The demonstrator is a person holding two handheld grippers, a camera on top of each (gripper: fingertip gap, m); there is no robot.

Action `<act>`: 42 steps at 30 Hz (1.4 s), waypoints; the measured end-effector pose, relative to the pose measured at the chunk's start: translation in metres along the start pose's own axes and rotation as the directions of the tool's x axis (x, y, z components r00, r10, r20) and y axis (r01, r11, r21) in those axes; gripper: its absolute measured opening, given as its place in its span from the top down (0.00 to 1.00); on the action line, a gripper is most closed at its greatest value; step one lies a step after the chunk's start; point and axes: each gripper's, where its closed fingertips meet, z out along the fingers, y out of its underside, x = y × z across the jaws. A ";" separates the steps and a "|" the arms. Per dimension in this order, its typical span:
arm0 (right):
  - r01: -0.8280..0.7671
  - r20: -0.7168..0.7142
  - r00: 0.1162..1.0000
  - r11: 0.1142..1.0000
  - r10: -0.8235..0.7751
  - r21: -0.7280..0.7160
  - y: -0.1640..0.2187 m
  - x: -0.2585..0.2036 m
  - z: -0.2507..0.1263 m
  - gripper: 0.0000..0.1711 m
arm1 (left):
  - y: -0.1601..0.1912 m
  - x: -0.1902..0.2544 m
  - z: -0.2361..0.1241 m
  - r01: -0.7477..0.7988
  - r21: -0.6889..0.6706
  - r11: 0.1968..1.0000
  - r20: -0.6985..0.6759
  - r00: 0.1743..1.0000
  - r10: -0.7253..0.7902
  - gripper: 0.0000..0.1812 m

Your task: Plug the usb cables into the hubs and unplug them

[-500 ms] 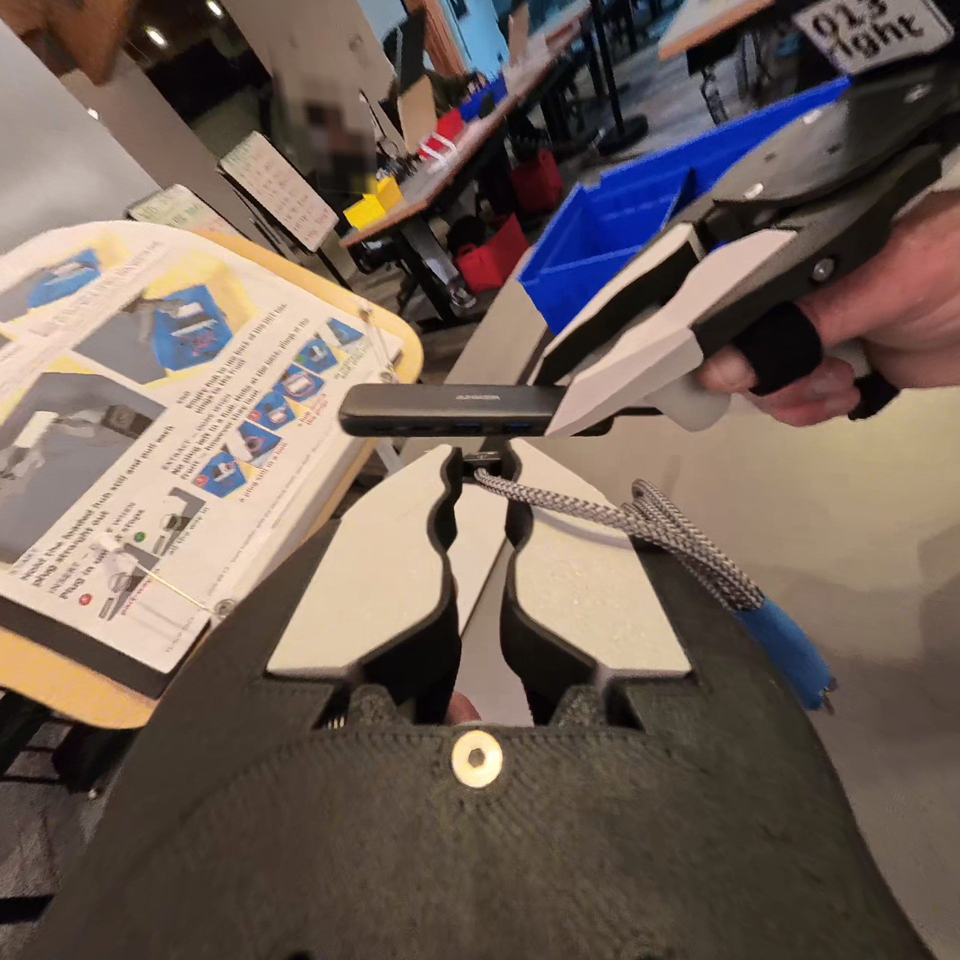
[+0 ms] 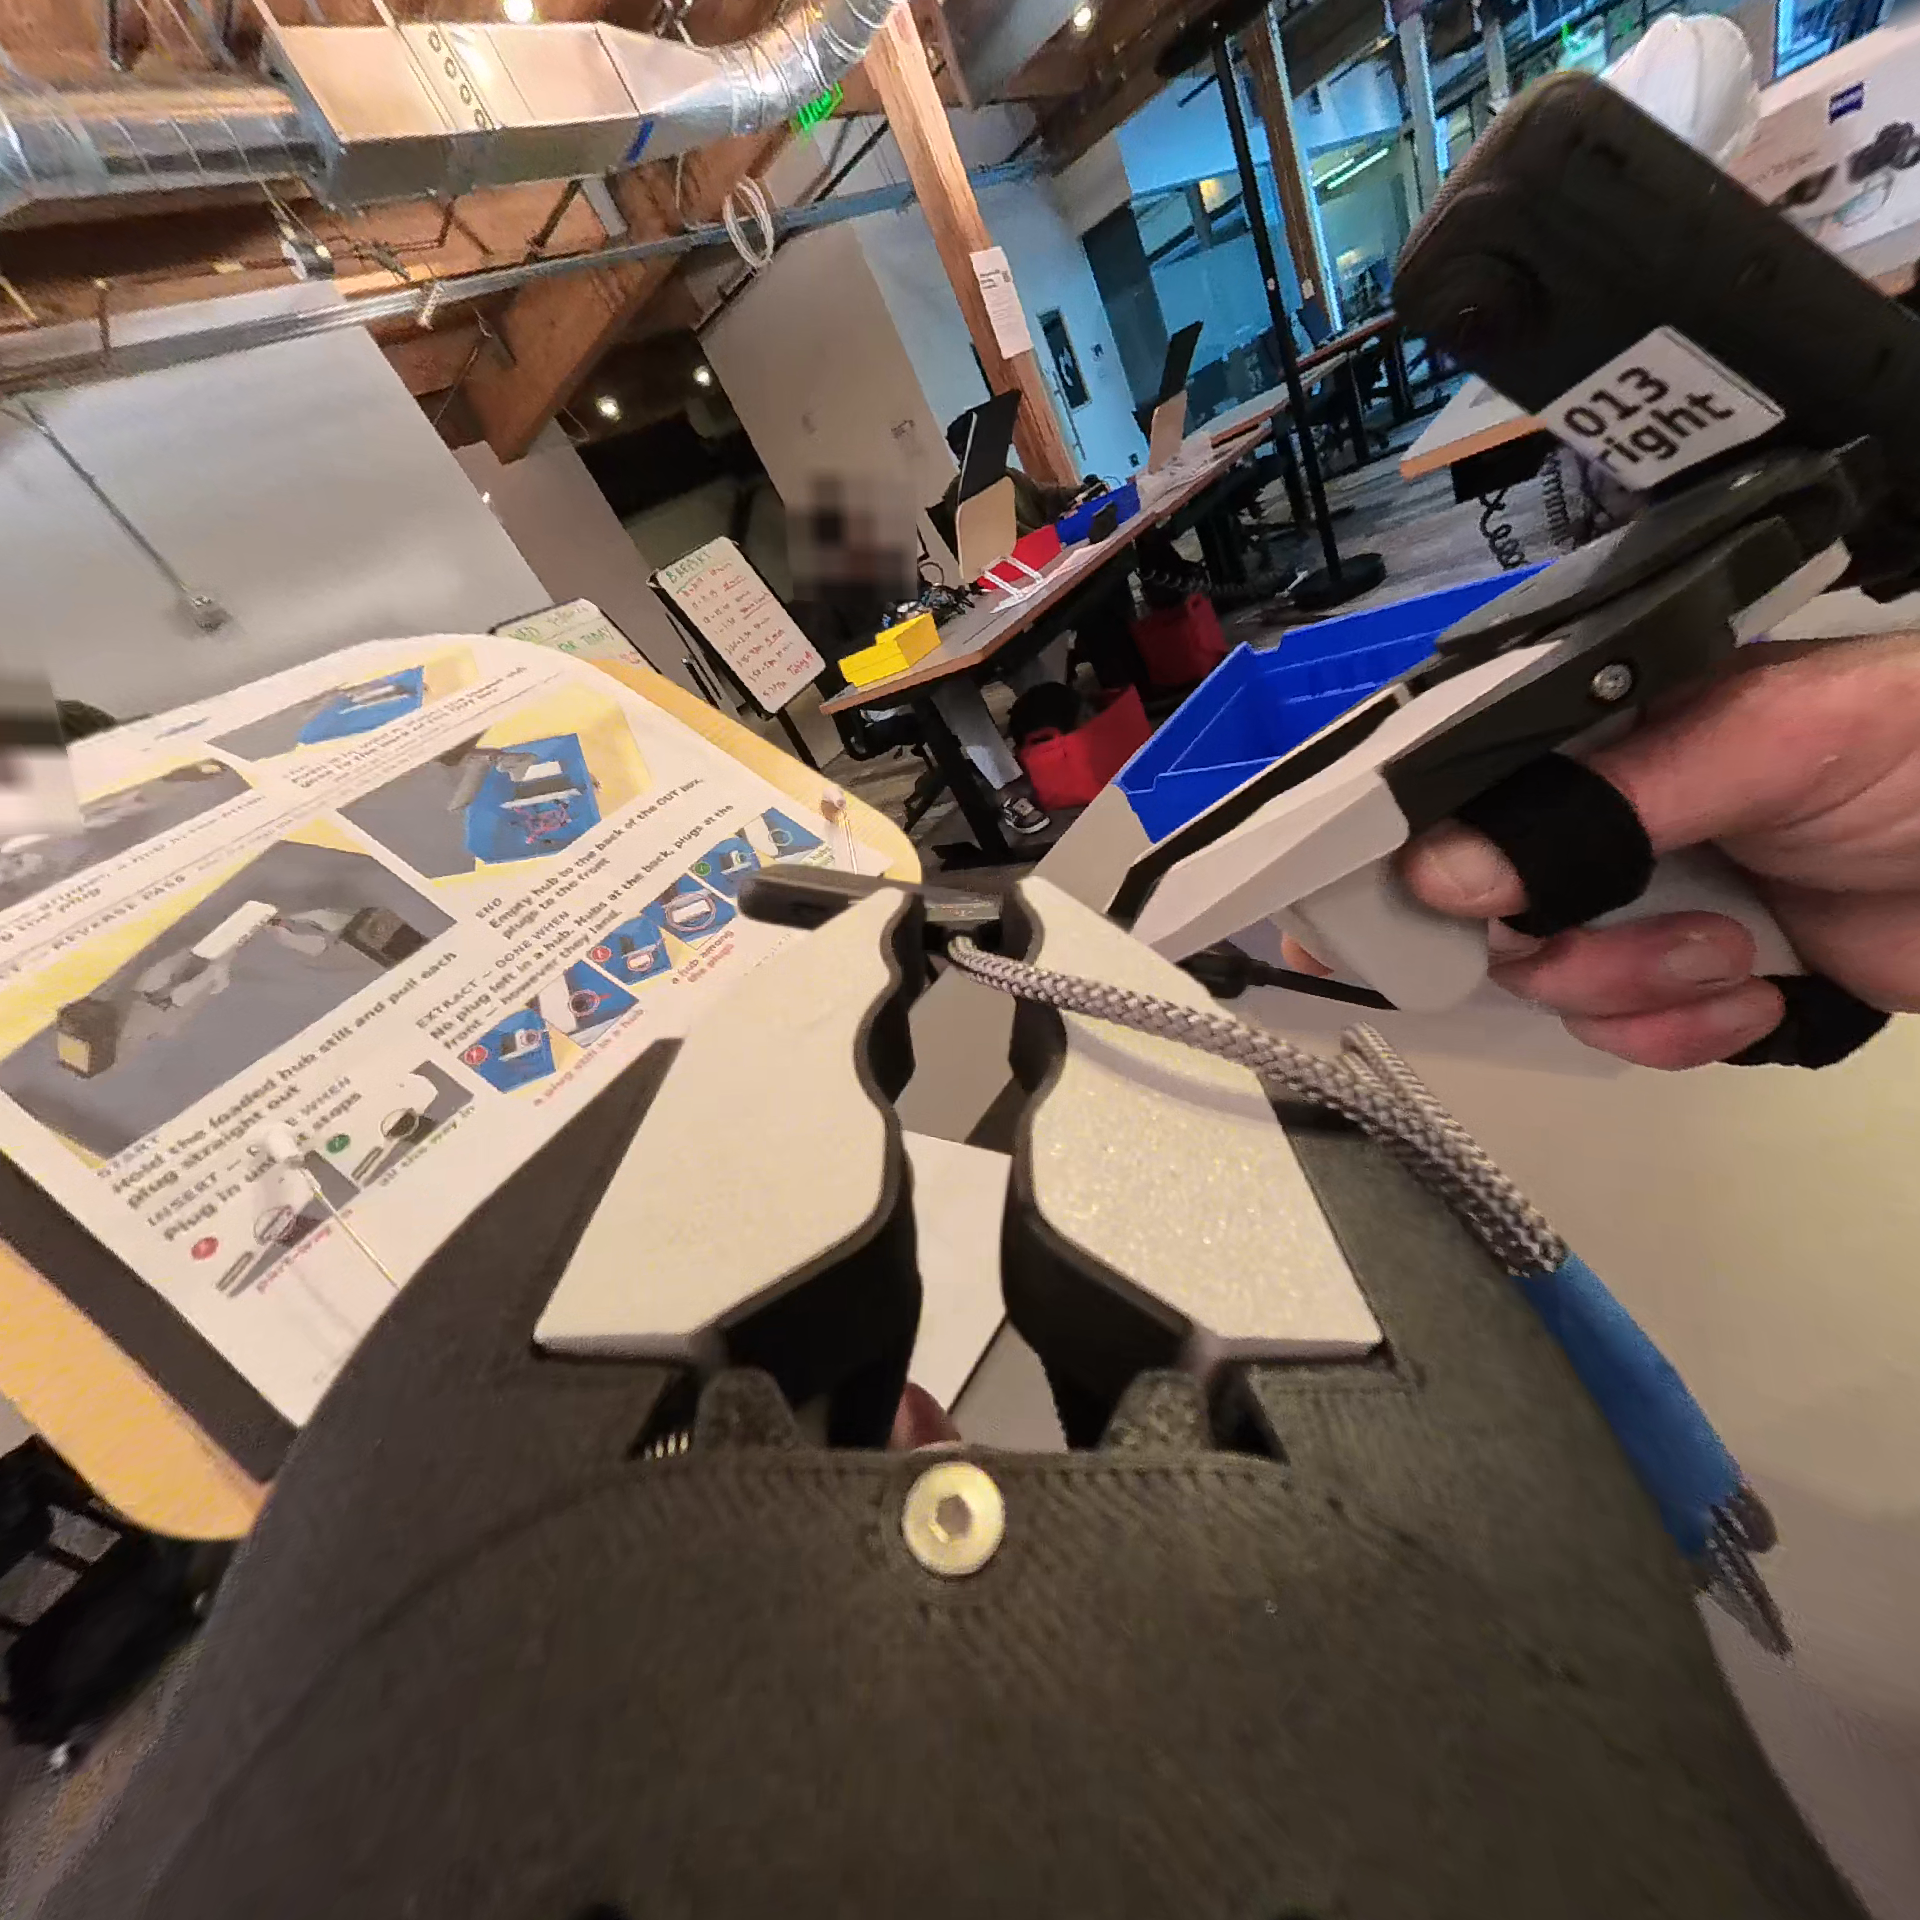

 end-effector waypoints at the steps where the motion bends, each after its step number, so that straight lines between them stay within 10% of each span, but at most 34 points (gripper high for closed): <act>1: 0.001 -0.004 1.000 1.000 -0.001 -0.001 0.000 0.001 0.000 0.77 | 0.002 -0.001 0.001 0.002 0.004 1.000 0.015 1.000 -0.002 0.92; 14: 0.000 -0.014 1.000 1.000 0.000 -0.011 0.002 0.009 0.000 0.77 | 0.001 0.019 0.002 0.235 0.099 0.967 -0.166 0.962 -0.217 0.92; 42: 0.220 -0.219 0.954 0.975 -0.207 0.034 -0.006 0.022 -0.005 0.77 | 0.006 0.026 0.007 0.062 0.096 0.994 -0.094 0.994 -0.053 0.92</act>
